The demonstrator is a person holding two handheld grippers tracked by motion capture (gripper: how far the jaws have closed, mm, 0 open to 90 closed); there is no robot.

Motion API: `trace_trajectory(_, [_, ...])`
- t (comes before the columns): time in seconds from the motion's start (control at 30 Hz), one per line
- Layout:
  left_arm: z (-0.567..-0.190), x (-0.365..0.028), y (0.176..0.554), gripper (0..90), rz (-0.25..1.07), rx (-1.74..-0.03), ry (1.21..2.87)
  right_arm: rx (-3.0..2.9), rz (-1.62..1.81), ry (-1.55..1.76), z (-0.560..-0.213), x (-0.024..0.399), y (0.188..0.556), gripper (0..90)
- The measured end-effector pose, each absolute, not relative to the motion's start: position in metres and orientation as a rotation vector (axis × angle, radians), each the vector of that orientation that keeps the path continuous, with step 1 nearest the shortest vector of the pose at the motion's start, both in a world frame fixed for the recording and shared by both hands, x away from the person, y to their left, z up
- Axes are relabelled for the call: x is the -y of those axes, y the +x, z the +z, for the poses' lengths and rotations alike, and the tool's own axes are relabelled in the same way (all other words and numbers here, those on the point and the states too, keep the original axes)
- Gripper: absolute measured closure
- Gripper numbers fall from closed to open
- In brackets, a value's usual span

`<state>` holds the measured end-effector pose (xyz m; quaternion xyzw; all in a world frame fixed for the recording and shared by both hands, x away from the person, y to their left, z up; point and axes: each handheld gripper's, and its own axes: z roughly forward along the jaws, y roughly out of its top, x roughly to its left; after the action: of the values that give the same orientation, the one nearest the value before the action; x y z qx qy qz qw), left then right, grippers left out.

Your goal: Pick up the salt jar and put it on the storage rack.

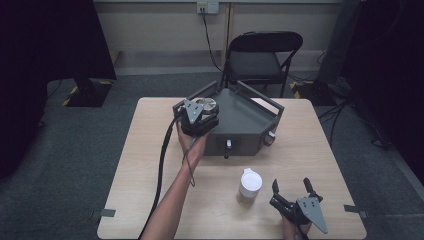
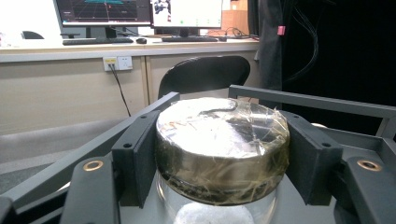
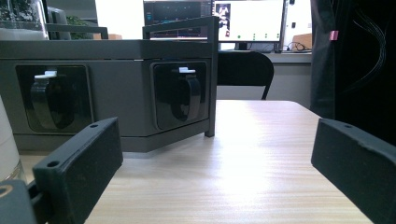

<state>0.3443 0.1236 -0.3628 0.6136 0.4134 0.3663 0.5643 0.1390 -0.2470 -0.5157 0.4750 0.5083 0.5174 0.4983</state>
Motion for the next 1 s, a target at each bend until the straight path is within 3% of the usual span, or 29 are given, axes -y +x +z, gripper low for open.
trace_trajectory(0.1, [-0.363,-0.121,0.344,30.3,0.888,-0.974,1.445,-1.230,1.252,1.150,-0.516,0.247,0.139,0.7])
trace_trajectory(0.33, [-0.364,-0.116,0.340,0.0,0.919,-0.996,1.384,-1.230,1.250,1.150,-0.516,0.247,0.139,0.7])
trace_trajectory(0.53, [-0.362,-0.121,0.338,0.0,0.862,-1.017,1.351,-1.228,1.250,1.150,-0.516,0.247,0.139,0.7])
trace_trajectory(1.0, [-0.369,-0.130,0.318,0.2,0.924,-0.997,1.320,-1.225,1.250,1.150,-0.516,0.246,0.139,0.7])
